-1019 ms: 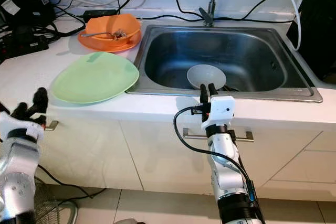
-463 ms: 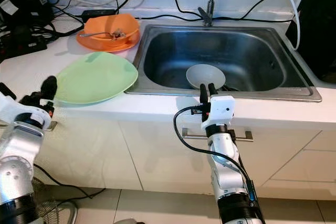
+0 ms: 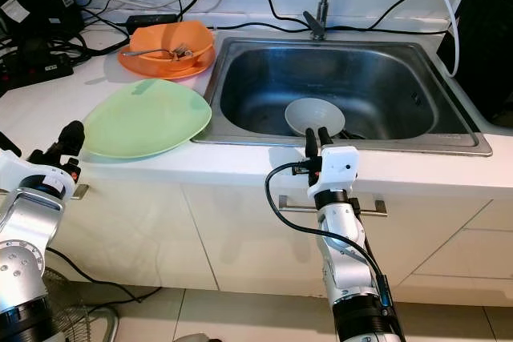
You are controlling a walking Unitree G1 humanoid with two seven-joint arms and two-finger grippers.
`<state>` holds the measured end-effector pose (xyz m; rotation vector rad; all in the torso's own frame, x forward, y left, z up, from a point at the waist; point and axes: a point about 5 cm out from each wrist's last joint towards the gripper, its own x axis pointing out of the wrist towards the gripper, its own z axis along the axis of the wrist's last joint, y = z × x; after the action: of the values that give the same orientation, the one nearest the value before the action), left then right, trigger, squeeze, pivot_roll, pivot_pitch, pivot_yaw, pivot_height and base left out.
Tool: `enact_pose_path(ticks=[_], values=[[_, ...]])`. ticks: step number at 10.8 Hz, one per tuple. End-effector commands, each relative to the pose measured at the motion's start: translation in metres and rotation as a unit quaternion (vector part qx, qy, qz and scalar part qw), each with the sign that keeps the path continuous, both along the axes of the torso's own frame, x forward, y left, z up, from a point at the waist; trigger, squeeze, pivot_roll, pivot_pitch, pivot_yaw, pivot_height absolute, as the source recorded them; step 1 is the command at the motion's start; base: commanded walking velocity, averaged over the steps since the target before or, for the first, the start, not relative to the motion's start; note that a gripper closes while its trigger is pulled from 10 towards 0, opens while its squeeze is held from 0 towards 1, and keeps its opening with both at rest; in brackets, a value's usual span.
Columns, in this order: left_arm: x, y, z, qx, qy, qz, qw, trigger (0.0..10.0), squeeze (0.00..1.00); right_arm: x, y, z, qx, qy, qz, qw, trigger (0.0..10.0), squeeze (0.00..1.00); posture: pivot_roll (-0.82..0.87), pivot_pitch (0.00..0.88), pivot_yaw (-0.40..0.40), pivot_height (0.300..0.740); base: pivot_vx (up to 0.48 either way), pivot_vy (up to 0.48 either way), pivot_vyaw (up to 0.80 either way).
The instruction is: Kitchen organization
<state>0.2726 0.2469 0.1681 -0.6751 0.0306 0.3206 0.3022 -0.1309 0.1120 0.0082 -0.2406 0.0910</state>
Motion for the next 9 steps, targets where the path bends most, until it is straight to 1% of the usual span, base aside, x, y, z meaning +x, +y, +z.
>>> enact_pose_path(ticks=[1, 2, 6, 9], values=[[-0.001, -0.005, -0.003, -0.011, 0.013, -0.007, 1.0, 10.0, 0.0, 0.002, 0.002, 0.001, -0.004, 0.001, 0.003, 1.0, 10.0, 0.0, 0.14, 0.0, 0.049, 0.74, 0.0, 0.0, 0.0], [0.0, -0.008, -0.011, -0.043, 0.025, -0.004, 0.999, 10.0, 0.0, 0.002, 0.001, 0.001, -0.004, 0.0, 0.001, 1.0, 10.0, 0.0, 0.14, 0.0, 0.05, 0.74, 0.0, 0.0, 0.0], [0.007, -0.012, -0.01, -0.066, 0.027, -0.004, 0.997, 10.0, 0.0, 0.002, 0.0, 0.002, -0.005, 0.0, -0.001, 1.0, 10.0, 0.0, 0.13, 0.0, 0.047, 0.74, 0.0, 0.0, 0.0], [0.013, -0.019, -0.009, -0.101, 0.026, -0.008, 0.994, 10.0, 0.0, 0.003, 0.0, 0.002, -0.005, 0.0, 0.0, 1.0, 10.0, 0.0, 0.13, 0.0, 0.047, 0.74, 0.0, 0.0, 0.0]])
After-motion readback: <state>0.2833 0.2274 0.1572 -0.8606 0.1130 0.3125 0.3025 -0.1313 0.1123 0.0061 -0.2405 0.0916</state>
